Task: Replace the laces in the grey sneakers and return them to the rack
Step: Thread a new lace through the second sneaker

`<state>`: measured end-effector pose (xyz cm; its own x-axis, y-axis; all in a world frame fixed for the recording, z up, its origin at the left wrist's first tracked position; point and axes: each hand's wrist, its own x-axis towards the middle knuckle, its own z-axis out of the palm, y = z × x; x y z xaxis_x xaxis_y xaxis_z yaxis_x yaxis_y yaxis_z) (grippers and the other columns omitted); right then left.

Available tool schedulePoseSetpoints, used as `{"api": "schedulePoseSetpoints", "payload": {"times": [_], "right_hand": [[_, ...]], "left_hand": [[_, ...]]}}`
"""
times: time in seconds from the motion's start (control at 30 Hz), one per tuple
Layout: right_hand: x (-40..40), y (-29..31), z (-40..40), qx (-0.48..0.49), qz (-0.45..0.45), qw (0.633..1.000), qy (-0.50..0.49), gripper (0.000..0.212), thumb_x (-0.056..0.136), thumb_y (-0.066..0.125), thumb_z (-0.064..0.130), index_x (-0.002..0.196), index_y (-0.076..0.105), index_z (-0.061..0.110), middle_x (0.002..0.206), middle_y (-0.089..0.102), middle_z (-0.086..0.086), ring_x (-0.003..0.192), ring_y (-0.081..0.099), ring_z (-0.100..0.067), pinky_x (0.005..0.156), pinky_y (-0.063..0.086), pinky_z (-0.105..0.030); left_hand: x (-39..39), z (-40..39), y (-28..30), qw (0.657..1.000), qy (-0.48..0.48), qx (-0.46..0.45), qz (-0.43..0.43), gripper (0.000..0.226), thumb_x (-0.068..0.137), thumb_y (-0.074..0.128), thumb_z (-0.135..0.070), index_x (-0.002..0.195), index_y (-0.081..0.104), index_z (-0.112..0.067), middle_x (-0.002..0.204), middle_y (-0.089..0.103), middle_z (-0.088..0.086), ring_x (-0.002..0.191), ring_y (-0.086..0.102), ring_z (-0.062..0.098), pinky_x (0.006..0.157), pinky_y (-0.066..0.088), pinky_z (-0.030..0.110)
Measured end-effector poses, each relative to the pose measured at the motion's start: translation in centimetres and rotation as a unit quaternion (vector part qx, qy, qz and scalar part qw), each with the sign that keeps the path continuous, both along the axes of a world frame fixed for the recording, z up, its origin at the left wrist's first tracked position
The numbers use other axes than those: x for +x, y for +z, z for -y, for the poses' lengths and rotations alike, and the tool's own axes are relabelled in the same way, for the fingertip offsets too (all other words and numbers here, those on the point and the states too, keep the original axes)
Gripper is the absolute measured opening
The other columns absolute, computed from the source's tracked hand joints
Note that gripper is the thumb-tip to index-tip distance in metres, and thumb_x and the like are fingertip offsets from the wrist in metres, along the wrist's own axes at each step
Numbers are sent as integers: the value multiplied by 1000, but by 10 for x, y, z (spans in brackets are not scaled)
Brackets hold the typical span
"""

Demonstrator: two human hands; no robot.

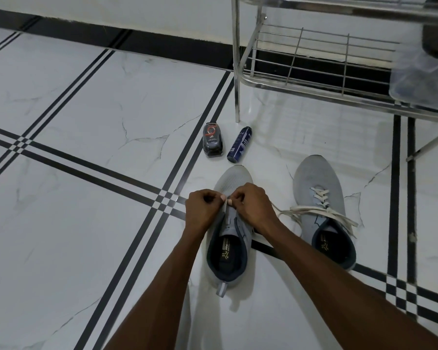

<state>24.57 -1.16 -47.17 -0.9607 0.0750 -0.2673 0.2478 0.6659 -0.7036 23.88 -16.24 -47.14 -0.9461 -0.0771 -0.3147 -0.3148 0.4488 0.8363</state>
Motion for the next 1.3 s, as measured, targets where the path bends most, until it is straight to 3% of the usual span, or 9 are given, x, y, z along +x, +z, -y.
{"api": "schedulePoseSetpoints", "payload": {"times": [0.23, 0.33, 0.47, 0.6, 0.7, 0.87, 1.07, 1.2, 1.3], "right_hand": [[2, 3, -3, 15, 11, 1000, 23, 17, 89, 71, 27, 77, 76, 17, 78, 67, 7, 76, 65, -17, 75, 56, -42], [1, 1, -7, 14, 8, 999, 31, 23, 92, 69, 30, 78, 74, 13, 81, 61, 5, 80, 61, -18, 78, 55, -44], [-1, 1, -7, 20, 11, 998, 50, 23, 94, 66, 31, 81, 73, 14, 89, 64, 2, 84, 62, -19, 79, 55, -43], [-4, 3, -6, 37, 10, 996, 76, 22, 96, 63, 31, 87, 72, 13, 96, 63, -2, 89, 62, -21, 79, 54, -41], [-8, 7, -8, 33, 20, 996, 76, 20, 94, 65, 29, 86, 74, 12, 88, 65, 0, 86, 64, -22, 80, 56, -45], [-5, 6, -10, 23, 25, 996, 82, 21, 94, 66, 32, 88, 75, 14, 91, 66, 3, 89, 64, -19, 82, 55, -43], [-5, 9, -12, 33, 42, 995, 88, 24, 95, 63, 37, 105, 73, 17, 113, 66, -1, 104, 62, -21, 90, 52, -42], [-6, 8, -8, 36, 46, 994, 98, 18, 96, 61, 34, 102, 70, 19, 112, 63, -1, 102, 62, -24, 88, 53, -42], [-9, 12, -7, 31, 51, 992, 112, 8, 95, 60, 30, 94, 66, 25, 110, 63, -2, 101, 63, -24, 90, 54, -45]], "left_hand": [[4, -12, 8, 992, -62, -113, -15, 10, 95, 51, -3, 92, 54, -12, 98, 60, 6, 89, 54, 18, 72, 38, 22], [-7, 20, 15, 987, 156, -15, 34, 14, 92, 47, -10, 98, 58, -16, 104, 65, 11, 95, 66, 28, 84, 57, 48], [-12, 66, 29, 929, 369, -25, -19, 18, 101, 53, -5, 116, 63, 0, 103, 61, 8, 101, 65, 28, 84, 53, 33], [1, 44, 23, 968, 98, -148, -179, 34, 95, 71, -20, 126, 61, -12, 121, 57, 8, 118, 48, 23, 96, 38, 32], [2, 21, 1, 947, -111, -243, -178, 29, 89, 75, -39, 116, 71, -29, 138, 52, 2, 131, 37, 29, 102, 32, 41], [0, 7, 15, 927, -133, -312, -160, 11, 94, 67, -16, 100, 75, -20, 130, 58, 3, 130, 39, 29, 104, 31, 46], [-17, 76, 30, 900, 283, -328, -46, 27, 93, 60, -7, 119, 63, -2, 131, 52, 19, 124, 45, 41, 94, 43, 51], [-2, 49, 22, 944, 88, -286, -142, 44, 86, 74, -13, 126, 57, -12, 136, 52, 12, 132, 39, 38, 102, 38, 54], [10, 18, 7, 938, -131, -274, -166, 26, 92, 69, -28, 117, 67, -25, 139, 52, 0, 135, 35, 31, 106, 32, 50]]}}
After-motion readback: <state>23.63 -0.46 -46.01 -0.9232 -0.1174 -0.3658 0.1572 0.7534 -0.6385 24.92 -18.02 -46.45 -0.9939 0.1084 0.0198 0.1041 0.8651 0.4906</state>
